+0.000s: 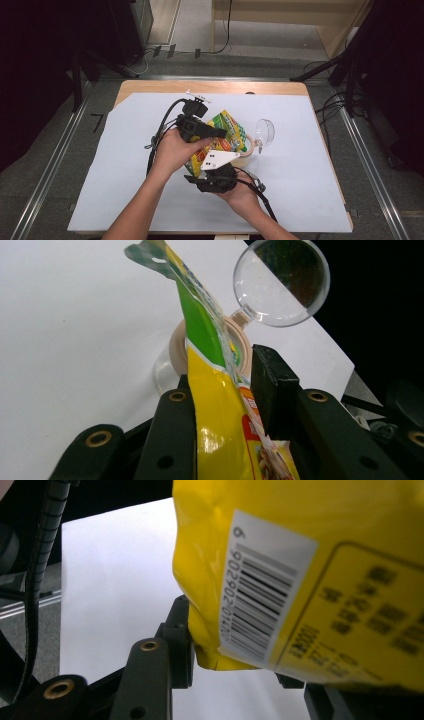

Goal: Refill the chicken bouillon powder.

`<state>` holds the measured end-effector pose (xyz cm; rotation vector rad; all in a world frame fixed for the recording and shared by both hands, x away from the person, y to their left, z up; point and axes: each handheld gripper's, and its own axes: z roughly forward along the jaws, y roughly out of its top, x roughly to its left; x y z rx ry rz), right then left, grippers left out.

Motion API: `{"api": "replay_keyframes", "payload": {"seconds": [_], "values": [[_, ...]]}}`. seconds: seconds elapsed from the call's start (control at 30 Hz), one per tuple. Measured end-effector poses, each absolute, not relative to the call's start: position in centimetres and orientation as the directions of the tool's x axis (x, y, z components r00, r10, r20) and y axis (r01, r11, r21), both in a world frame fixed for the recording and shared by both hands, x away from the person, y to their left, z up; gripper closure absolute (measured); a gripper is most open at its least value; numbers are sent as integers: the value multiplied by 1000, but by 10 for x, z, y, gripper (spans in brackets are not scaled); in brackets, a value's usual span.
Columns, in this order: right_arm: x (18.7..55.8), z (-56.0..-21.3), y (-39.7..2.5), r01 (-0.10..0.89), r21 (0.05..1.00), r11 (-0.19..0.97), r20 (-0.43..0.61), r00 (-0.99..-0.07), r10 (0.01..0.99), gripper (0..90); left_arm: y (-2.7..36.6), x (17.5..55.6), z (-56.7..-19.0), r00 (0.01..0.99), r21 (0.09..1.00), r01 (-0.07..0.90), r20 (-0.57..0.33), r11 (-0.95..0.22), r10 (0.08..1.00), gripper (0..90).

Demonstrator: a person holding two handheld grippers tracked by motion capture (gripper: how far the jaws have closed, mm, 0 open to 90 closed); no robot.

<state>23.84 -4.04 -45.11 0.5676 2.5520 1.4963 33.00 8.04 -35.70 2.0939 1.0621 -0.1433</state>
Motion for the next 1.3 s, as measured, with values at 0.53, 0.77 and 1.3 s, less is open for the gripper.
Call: {"api": "replay_keyframes", "payload": {"seconds": [0.53, 0.77, 1.3], "values": [[242, -448, -47, 300, 871, 390, 140, -911, 388, 619, 82, 317, -348, 682, 649, 668, -337, -364, 649, 632], [242, -449, -44, 293, 869, 400, 132, -915, 382, 619, 88, 320, -350, 657, 618, 701, -363, -357, 661, 703], [241, -453, -39, 335, 859, 387, 201, -916, 346, 541, 89, 314, -339, 688, 650, 656, -305, -384, 659, 880]]}}
